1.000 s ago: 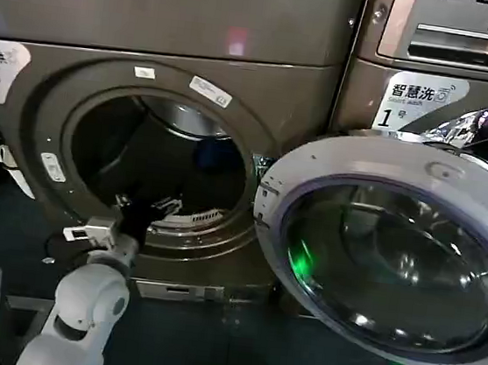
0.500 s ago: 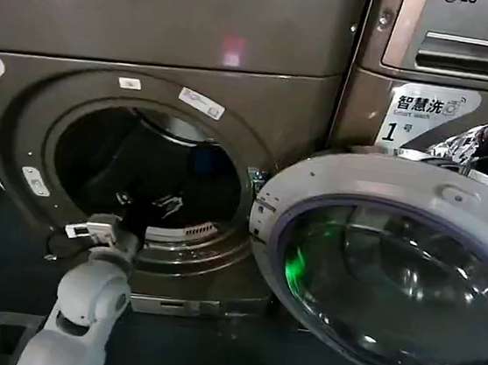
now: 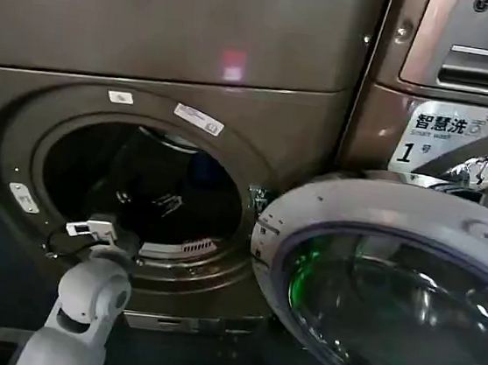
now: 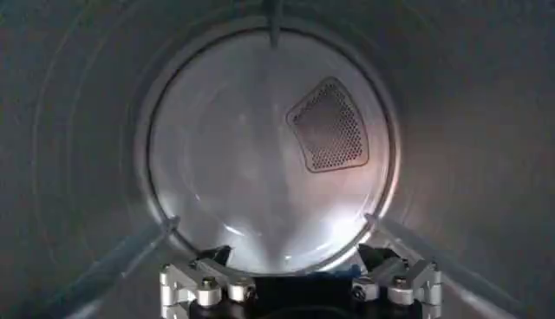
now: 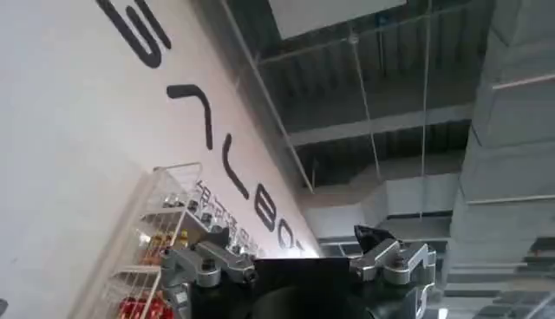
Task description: Grasp the clothes from the dryer.
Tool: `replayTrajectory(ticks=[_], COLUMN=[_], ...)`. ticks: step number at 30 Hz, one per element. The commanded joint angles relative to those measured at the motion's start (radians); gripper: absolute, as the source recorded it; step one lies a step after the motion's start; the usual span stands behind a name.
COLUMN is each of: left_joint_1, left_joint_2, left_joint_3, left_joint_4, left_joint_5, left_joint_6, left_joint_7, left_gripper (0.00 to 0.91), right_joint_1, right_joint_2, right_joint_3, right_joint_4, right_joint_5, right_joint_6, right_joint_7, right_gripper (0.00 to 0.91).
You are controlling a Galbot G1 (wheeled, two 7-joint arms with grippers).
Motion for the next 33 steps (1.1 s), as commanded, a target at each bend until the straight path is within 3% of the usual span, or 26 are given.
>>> replayTrajectory(ticks=[1,33], left_joint_1=[-0.003,-0.014], left_joint_2=[-0.003,-0.003], left_joint_3=[0.001,0.003], left_joint_4=[0.004,0.014], left_joint_5=[0.000,0.001], left_joint_6=[0.000,0.000], left_joint_7=[0.001,0.001], left_gripper=[0.907,0.907], right_joint_1=[-0.001,-0.005], right_joint_2=[-0.002,0.001], right_joint_3=[0.006,0.020], right_joint_4=[0.001,0.002], right_joint_5=[0.001,0.000], right_joint_6=[0.000,-0.010], right_joint_7=[0.000,0.001], right_gripper=[0.907,0.907])
